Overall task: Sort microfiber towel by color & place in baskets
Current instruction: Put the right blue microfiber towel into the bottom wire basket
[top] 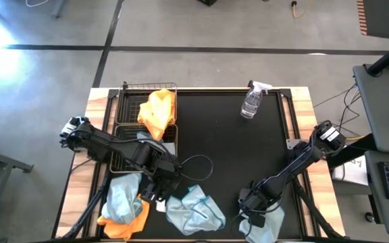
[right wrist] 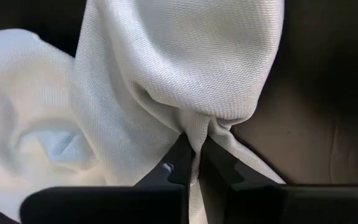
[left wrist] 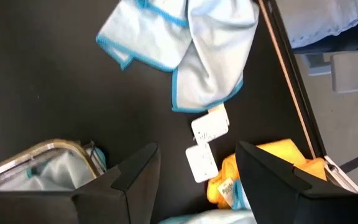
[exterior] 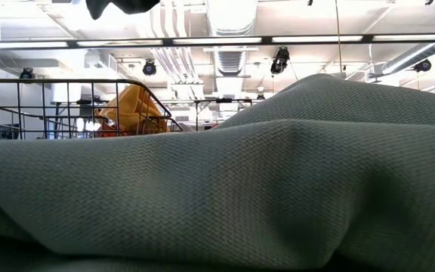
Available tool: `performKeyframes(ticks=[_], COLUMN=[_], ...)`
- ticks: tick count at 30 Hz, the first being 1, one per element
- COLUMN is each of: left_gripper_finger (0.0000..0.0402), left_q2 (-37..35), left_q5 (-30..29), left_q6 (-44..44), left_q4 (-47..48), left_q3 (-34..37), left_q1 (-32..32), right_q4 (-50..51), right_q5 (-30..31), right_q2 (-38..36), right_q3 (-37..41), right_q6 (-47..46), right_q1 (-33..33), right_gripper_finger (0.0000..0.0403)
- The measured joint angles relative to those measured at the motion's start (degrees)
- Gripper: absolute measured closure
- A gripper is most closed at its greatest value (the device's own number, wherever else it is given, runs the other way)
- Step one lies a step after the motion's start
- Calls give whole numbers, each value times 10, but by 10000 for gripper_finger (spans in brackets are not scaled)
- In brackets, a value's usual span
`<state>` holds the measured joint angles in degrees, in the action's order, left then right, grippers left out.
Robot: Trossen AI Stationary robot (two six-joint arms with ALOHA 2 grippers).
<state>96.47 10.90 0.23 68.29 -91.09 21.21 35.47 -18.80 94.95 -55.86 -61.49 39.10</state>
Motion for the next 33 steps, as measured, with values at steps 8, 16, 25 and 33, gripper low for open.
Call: performKeyframes(ticks=[8, 16, 25, 33], left_gripper_finger=[208, 208, 208, 208], left_q2=[-2, -23, -68, -117], left_q5=[0, -1, -28, -71], left_q6=[-23, -37, -73, -94], left_q4=[30, 32, 33, 34], left_q3=[0, 0, 0, 0], left_q1=[0, 0, 1, 2], right_q4=[-1, -5, -122, -351], right_q5=[32, 242, 473, 458], right_q2=[-38, -103, -196, -213], right_q3=[0, 0, 0, -1], right_q6=[26, 123, 256, 409], right_q1=[-15, -68, -141, -218], right_gripper_finger=[390, 390, 390, 390])
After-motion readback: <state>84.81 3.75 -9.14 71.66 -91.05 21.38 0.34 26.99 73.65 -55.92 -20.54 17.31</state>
